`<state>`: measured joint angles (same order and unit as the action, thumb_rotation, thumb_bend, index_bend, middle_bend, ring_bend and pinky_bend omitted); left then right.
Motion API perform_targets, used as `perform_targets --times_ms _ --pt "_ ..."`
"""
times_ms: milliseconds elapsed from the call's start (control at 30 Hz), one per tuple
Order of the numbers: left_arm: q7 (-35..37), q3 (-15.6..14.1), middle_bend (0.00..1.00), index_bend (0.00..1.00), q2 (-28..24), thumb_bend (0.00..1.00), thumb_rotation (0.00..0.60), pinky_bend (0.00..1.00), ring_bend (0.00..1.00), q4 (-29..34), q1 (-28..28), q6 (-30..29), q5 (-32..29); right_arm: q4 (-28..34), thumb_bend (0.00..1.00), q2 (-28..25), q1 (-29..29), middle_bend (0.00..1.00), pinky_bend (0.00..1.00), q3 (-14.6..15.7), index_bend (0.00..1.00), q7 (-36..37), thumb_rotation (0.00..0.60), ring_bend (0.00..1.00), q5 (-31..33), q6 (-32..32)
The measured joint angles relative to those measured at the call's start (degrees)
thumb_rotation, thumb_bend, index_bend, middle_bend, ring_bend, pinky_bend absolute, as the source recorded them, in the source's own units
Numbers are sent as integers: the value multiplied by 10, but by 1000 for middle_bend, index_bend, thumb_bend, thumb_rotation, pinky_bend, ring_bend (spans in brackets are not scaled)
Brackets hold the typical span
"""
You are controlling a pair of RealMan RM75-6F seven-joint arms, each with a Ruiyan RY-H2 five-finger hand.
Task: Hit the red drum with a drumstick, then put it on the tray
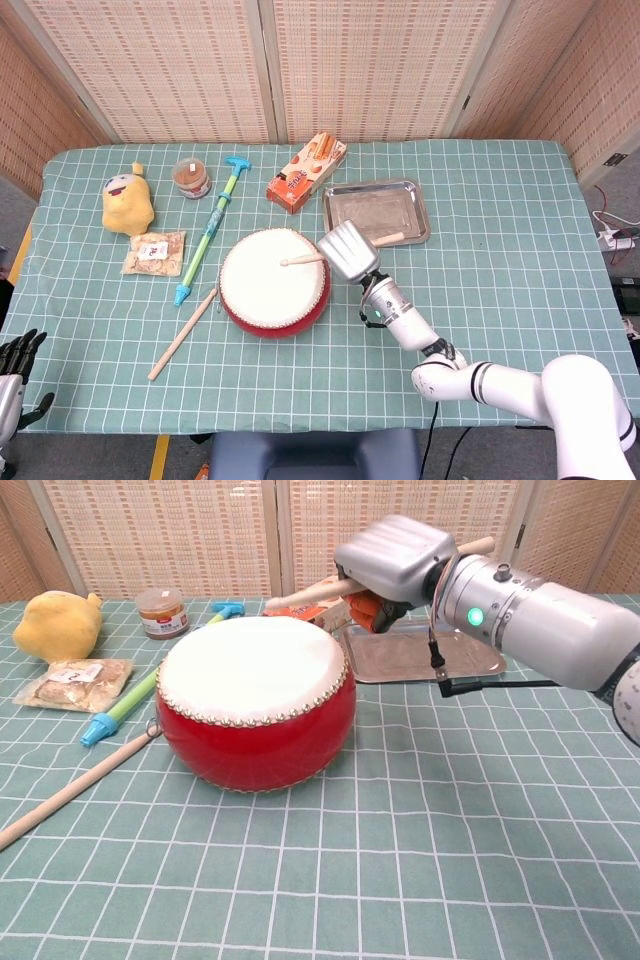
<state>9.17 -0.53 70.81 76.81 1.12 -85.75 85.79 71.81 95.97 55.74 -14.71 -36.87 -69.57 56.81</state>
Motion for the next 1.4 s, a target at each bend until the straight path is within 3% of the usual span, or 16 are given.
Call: perform_targets --times_ms 133,433,767,1100,1400 --pt "0 0 0 0 0 246 600 0 0 0 0 1 0 5 544 -2 -2 838 1000 -5 891 29 600 988 5 -3" --pt "1 -1 0 0 1 246 600 0 0 -2 1 2 -2 -56 544 19 7 837 1000 37 907 -61 600 986 11 -40" --pt "1 0 0 0 1 247 600 0 0 -2 1 1 -1 -15 544 6 4 837 1000 7 895 26 600 987 -11 8" --pt "3 -1 0 0 3 247 600 0 0 -6 3 3 -4 -58 544 30 7 838 1000 39 892 -53 600 984 27 -47" --pt "3 0 0 0 3 247 600 0 0 -5 3 0 -1 -11 544 5 4 837 1000 9 890 25 600 984 -9 5"
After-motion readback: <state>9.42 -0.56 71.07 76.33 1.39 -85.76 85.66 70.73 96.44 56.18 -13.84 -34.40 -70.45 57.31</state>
